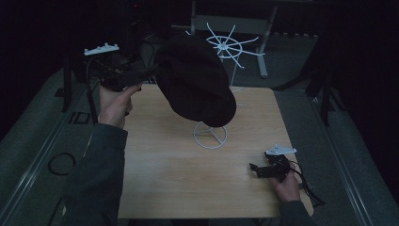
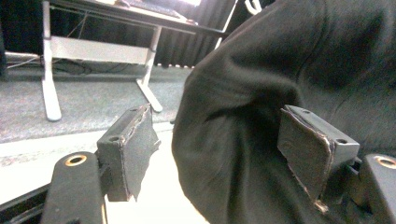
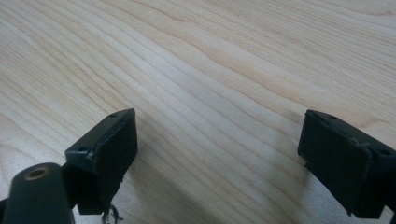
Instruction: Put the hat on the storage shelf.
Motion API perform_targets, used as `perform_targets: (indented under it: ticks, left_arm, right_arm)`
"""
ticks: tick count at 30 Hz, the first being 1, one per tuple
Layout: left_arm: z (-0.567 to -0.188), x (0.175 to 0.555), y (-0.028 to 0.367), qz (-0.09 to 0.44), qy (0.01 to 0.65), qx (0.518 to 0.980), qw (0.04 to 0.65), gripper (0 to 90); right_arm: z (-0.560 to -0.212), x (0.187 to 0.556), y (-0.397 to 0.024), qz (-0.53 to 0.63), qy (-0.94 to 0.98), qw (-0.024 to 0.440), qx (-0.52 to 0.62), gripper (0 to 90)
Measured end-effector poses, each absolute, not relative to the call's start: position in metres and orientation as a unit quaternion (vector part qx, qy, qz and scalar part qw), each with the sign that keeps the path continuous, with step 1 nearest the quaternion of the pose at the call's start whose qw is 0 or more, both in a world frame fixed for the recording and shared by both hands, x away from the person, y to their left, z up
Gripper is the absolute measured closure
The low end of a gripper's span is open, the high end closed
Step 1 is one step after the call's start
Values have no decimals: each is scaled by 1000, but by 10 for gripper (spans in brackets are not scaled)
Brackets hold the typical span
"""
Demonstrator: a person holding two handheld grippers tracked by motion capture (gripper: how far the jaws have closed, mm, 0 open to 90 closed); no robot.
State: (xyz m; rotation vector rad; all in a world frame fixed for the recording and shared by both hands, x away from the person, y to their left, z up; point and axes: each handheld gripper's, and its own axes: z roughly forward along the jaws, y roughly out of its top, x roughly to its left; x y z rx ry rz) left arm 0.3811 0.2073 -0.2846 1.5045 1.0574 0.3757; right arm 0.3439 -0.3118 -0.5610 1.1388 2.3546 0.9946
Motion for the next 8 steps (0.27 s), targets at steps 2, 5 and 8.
perform_targets:
  ticks: [2,5,8]
  left_arm:
    - [-287,379,211,159,455,643,595,280]
    - [-290,376,216,160,461,638,595,282]
    - [-292,373,217,169,465,643,586,283]
  right_arm:
    - [-561,344,-312,350,829,171,401,118]
    - [-561,344,-312,350,829,171,401,118]
    - [-561,344,-312,350,829,171,401,118]
